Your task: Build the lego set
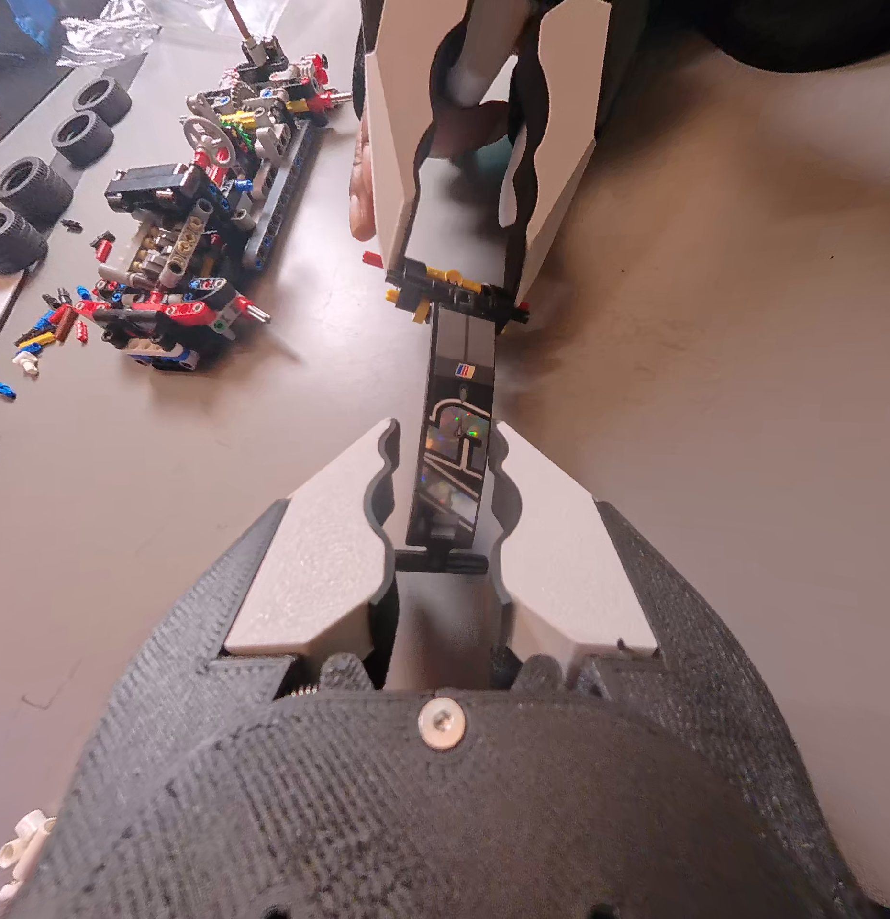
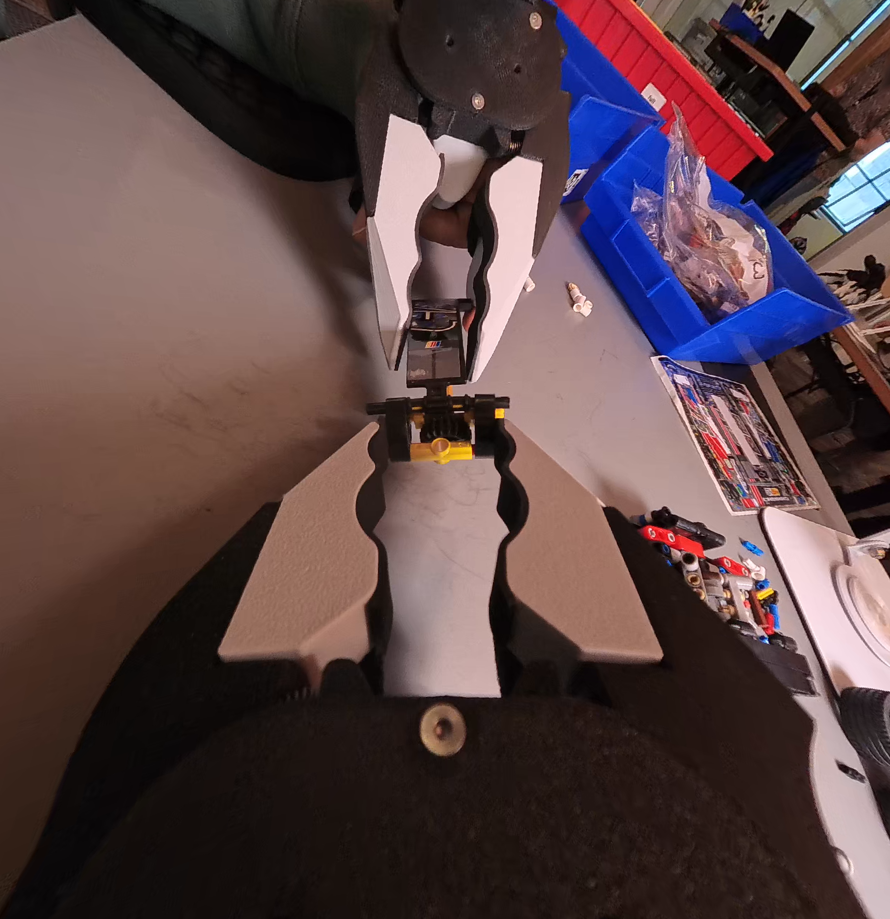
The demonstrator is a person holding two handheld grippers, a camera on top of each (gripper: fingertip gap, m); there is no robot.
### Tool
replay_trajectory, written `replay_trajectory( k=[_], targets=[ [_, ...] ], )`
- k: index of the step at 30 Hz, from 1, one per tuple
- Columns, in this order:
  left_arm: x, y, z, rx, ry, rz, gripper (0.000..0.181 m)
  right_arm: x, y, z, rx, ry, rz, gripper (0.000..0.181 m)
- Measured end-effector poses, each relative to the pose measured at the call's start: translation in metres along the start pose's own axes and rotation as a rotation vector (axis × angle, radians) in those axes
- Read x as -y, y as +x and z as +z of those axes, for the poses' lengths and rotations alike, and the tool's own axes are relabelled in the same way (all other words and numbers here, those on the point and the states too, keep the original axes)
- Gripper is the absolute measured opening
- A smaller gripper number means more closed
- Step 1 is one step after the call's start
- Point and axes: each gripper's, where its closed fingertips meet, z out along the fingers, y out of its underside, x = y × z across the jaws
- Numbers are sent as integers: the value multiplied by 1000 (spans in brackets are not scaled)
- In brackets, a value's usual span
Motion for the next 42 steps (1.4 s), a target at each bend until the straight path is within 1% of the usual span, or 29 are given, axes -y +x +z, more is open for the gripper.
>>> replay_trajectory(
  k=[5,11,20,34,42],
  targets=[
    [6,0,-3,-4,32,-7,33,-1,2,-1,2,-2,27,41],
    [22,3,-9,-35,123,-42,26,-1,7,-3,-10,5,64,40],
    [35,4,-16,-36,187,-46,26,-5,5,-2,-6,-23,50,40],
    [29,4,-13,-47,166,-51,25,-14,-3,2,34,-91,48,43],
    [22,1,-14,-43,141,-55,25,-15,3,4,35,-116,136,43]
  ],
)
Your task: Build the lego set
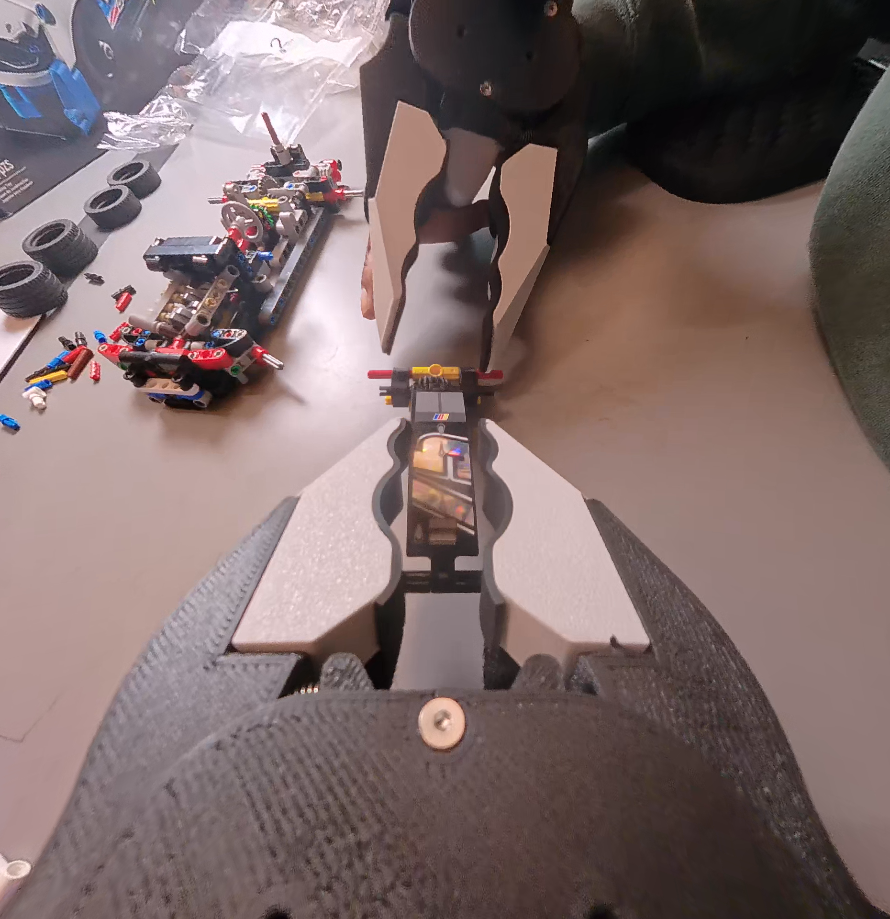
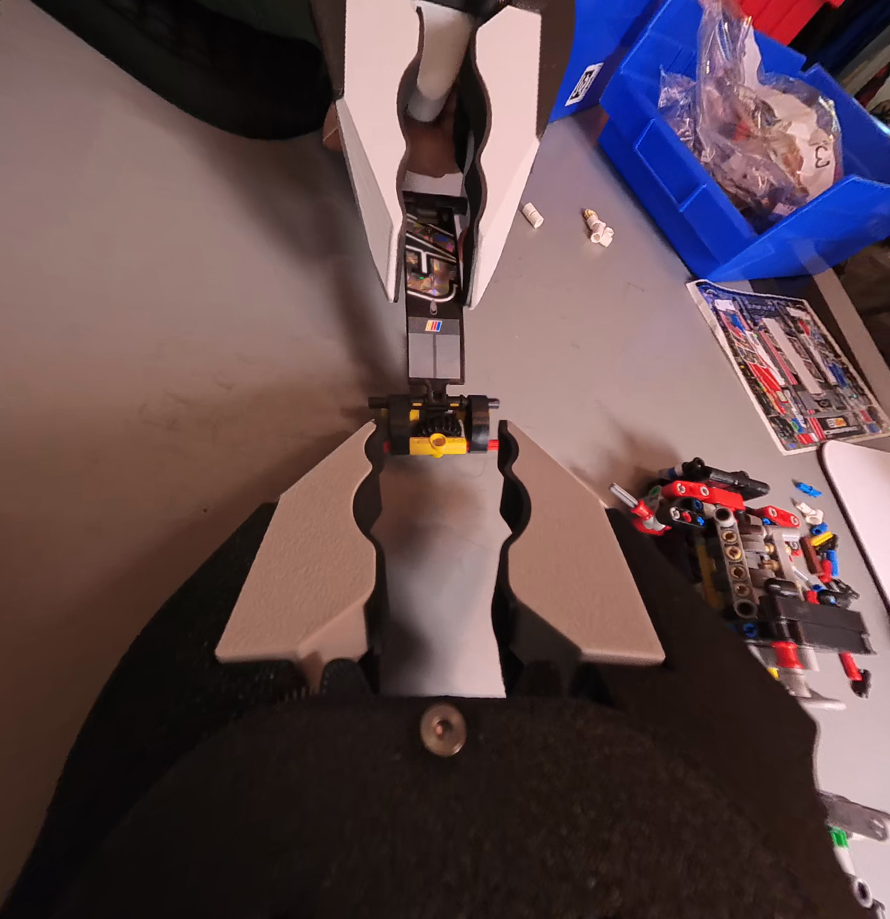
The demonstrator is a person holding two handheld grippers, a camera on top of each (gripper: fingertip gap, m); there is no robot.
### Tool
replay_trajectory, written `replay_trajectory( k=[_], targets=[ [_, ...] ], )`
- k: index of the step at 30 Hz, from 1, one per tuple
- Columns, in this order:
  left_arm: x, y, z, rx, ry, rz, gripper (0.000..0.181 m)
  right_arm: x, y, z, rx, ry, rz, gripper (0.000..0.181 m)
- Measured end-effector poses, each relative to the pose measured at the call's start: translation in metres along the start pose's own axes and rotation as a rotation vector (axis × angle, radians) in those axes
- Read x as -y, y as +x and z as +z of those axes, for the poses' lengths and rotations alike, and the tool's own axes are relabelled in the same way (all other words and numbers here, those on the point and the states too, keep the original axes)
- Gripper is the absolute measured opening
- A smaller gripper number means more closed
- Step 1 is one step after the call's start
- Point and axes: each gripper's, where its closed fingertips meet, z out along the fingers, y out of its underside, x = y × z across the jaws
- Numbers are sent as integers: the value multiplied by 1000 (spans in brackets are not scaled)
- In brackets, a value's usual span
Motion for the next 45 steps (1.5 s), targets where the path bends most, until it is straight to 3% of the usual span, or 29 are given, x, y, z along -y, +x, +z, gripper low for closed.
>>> replay_trajectory(
  k=[14,23,30,45],
  targets=[
    [-9,3,3,-12,-43,12,18,-6,-2,7,61,-77,58,49],
    [-20,5,13,-15,-99,-6,41,-8,-7,9,79,-83,46,46],
    [-23,8,21,1,-123,28,24,-7,-10,9,87,-87,29,45],
    [-23,9,22,0,-127,31,24,-7,-11,9,78,-96,-21,41]
  ],
)
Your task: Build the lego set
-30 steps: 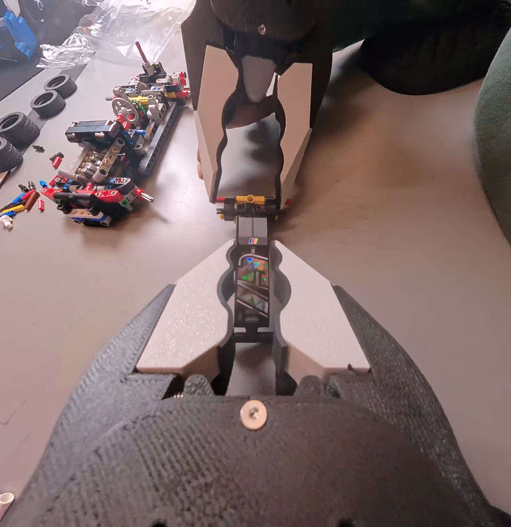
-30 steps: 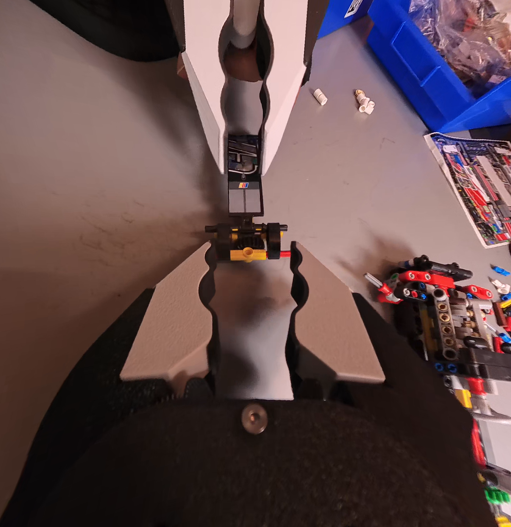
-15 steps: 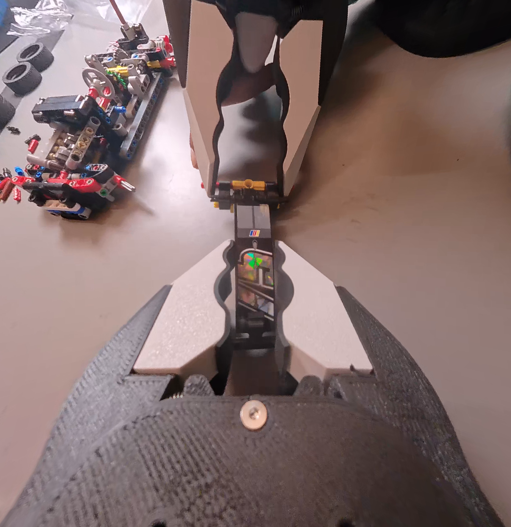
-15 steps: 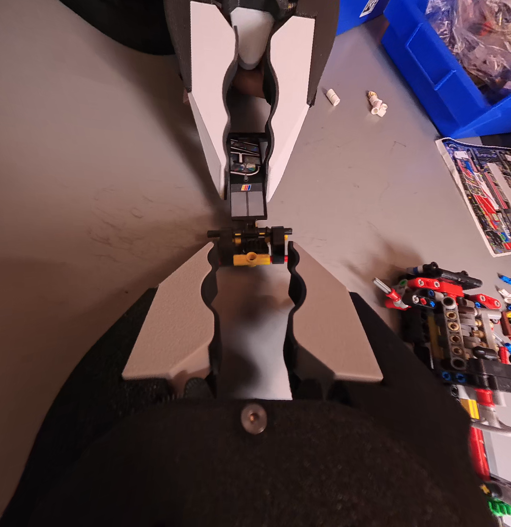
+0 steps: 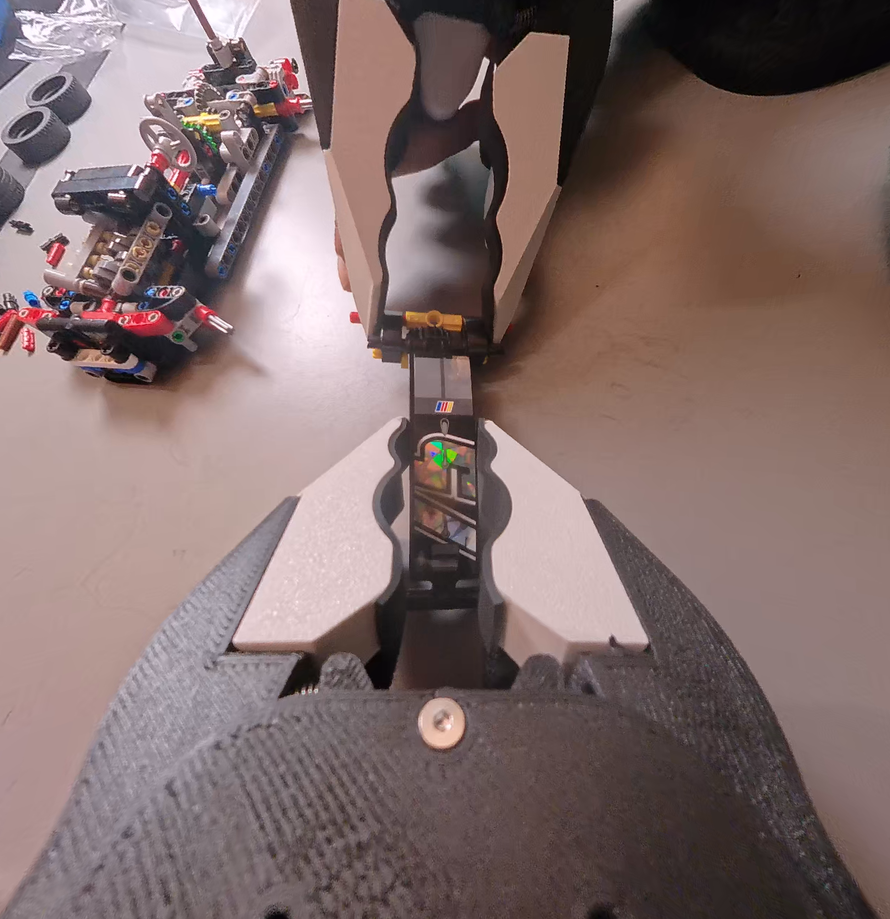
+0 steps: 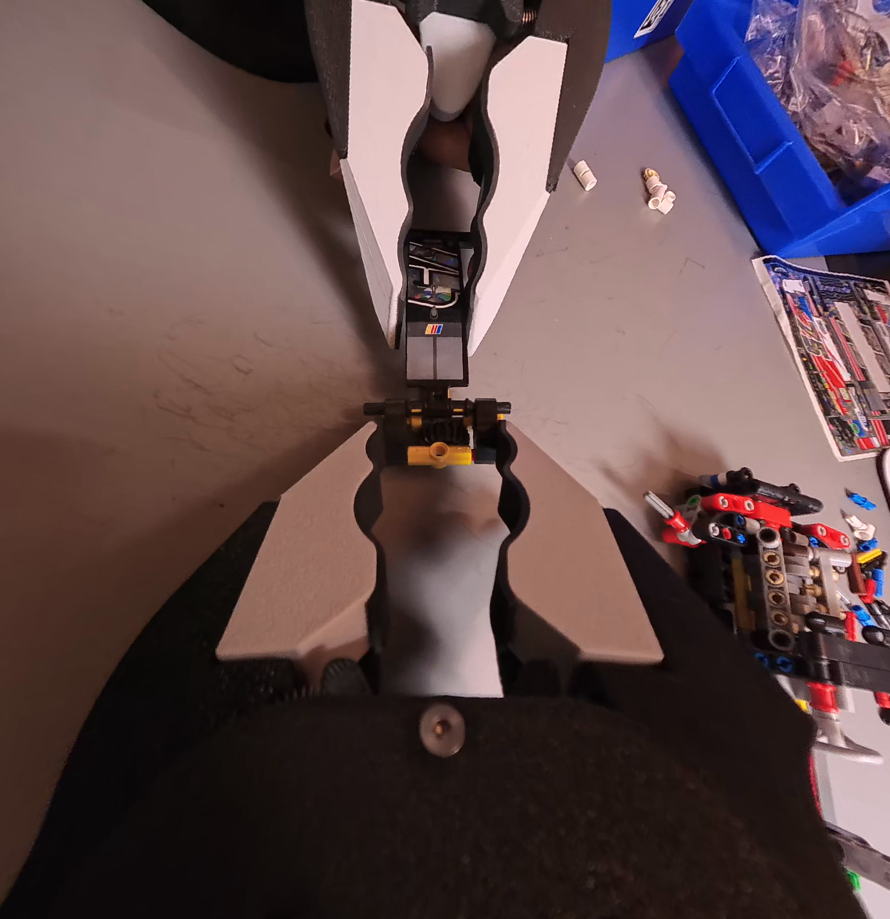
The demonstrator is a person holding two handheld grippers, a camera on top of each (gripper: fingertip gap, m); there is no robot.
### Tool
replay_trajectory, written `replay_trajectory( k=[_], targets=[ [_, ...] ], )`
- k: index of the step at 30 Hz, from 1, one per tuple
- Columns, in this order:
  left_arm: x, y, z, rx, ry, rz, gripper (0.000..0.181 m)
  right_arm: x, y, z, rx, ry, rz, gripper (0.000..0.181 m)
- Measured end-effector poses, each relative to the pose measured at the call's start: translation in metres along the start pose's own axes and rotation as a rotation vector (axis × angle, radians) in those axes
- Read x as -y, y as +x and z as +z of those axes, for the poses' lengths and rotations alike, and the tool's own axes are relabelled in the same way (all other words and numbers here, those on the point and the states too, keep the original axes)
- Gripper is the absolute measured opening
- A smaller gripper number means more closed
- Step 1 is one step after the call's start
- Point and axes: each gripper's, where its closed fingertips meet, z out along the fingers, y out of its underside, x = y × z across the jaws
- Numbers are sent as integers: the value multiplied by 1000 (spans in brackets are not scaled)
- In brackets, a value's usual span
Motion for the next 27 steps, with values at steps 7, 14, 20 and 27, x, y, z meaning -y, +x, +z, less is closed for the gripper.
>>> replay_trajectory(
  k=[7,14,20,27],
  targets=[
    [0,0,0,3,1,4,24,0,-1,0,8,4,10,41],
    [0,1,0,0,-1,5,24,0,-1,0,6,3,0,41],
    [0,1,0,-2,-2,3,24,0,-1,0,8,-3,10,41],
    [-1,-1,-1,5,1,6,24,1,0,0,-14,-5,29,47]
  ],
)
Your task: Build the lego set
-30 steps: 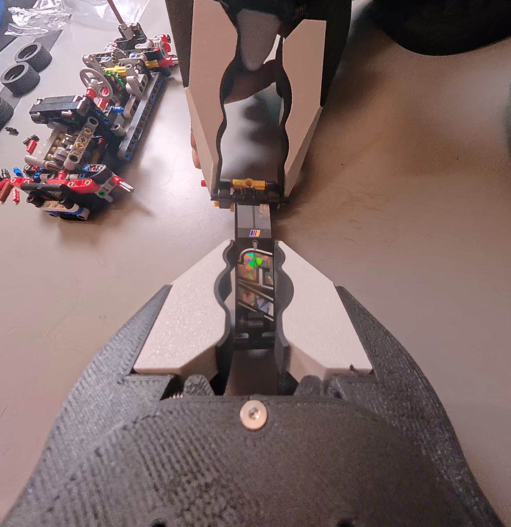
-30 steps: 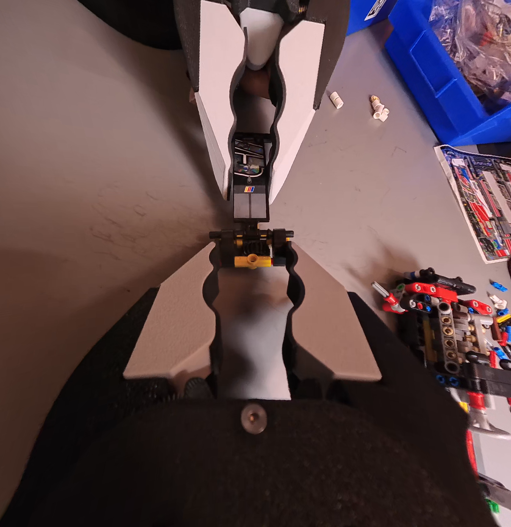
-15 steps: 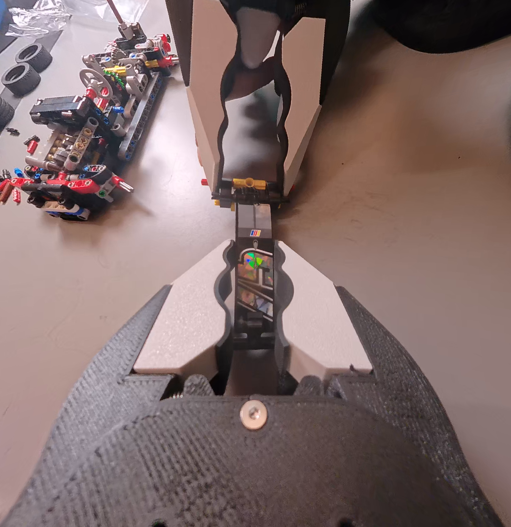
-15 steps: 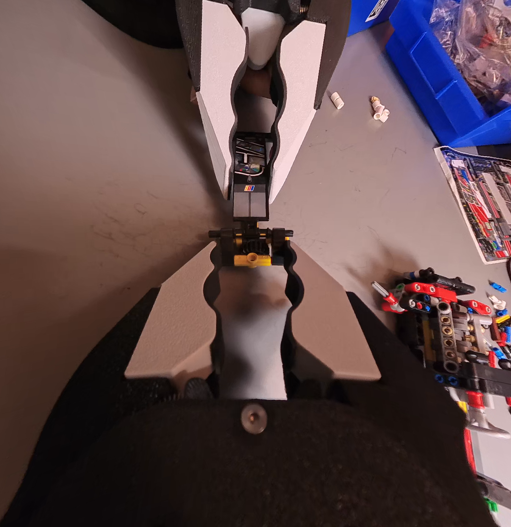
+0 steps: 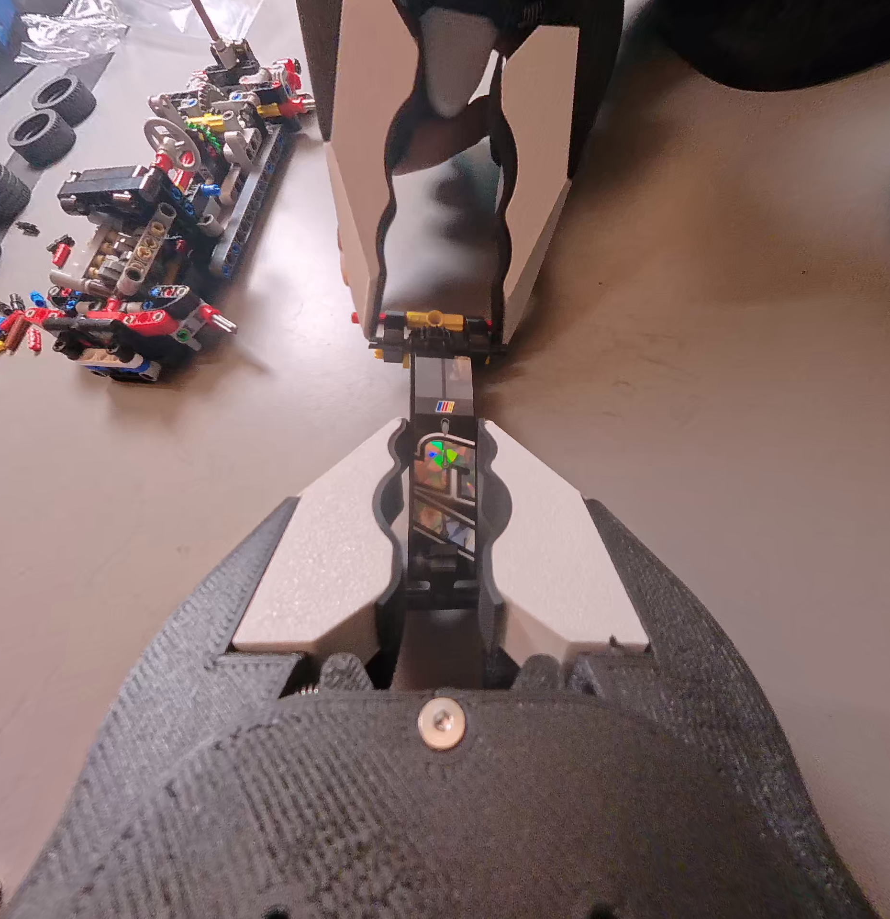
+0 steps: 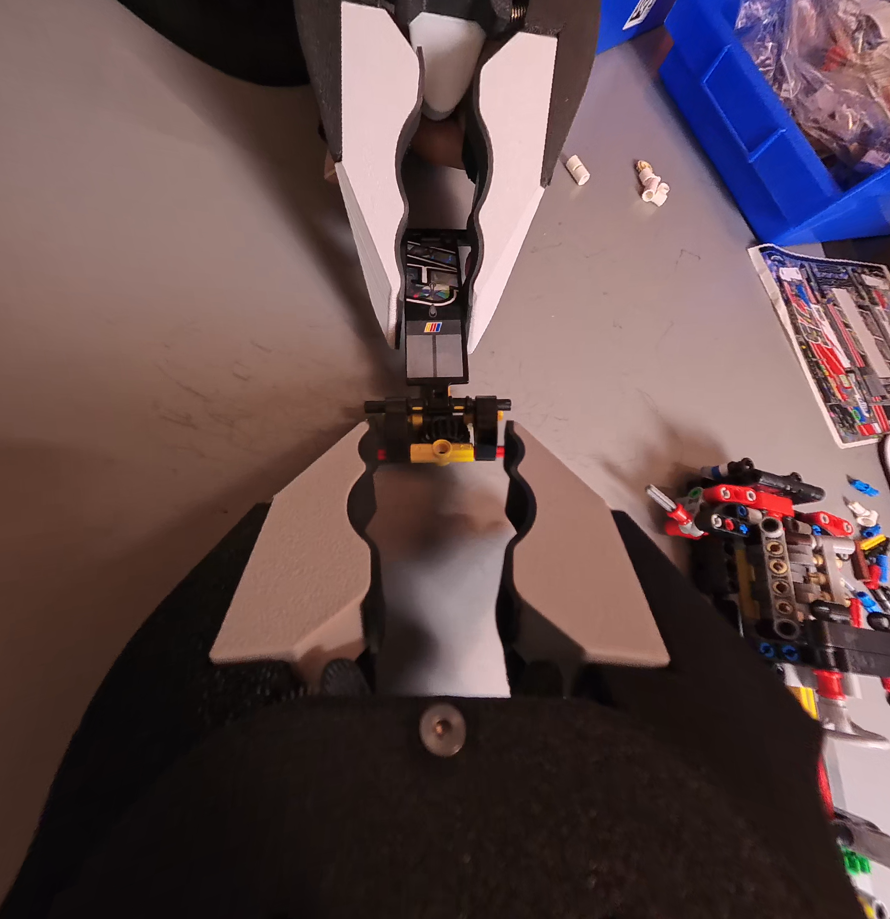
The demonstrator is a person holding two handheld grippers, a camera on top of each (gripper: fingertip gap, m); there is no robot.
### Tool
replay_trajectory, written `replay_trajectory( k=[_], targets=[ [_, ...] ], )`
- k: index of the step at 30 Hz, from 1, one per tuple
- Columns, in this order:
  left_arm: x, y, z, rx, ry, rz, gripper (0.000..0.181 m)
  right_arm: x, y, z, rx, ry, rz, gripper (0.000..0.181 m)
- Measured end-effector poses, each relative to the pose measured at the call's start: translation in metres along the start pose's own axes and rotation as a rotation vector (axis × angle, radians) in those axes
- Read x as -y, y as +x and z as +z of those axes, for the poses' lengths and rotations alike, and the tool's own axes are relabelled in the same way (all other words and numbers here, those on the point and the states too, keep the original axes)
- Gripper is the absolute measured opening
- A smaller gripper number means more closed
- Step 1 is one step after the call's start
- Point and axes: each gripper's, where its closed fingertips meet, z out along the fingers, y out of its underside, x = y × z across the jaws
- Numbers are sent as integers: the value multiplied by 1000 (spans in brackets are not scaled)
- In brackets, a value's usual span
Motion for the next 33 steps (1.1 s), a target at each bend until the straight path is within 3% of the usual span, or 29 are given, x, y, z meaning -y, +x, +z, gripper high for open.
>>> replay_trajectory(
  k=[7,13,19,24,27,33],
  targets=[
    [-3,-4,-2,16,-9,11,25,4,4,-13,-13,6,58,56],
    [-7,-11,-8,37,-24,16,38,0,4,-17,-28,-35,95,55],
    [-16,-12,-12,33,-54,29,28,6,2,-17,-23,8,188,55],
    [-16,-17,-12,67,-58,48,29,5,3,-3,37,11,311,68],
    [-17,-27,-13,120,-60,42,29,2,2,-1,13,-25,308,52],
    [-24,-47,-14,236,-94,19,31,-2,-5,-9,-63,-89,293,47]
  ],
)
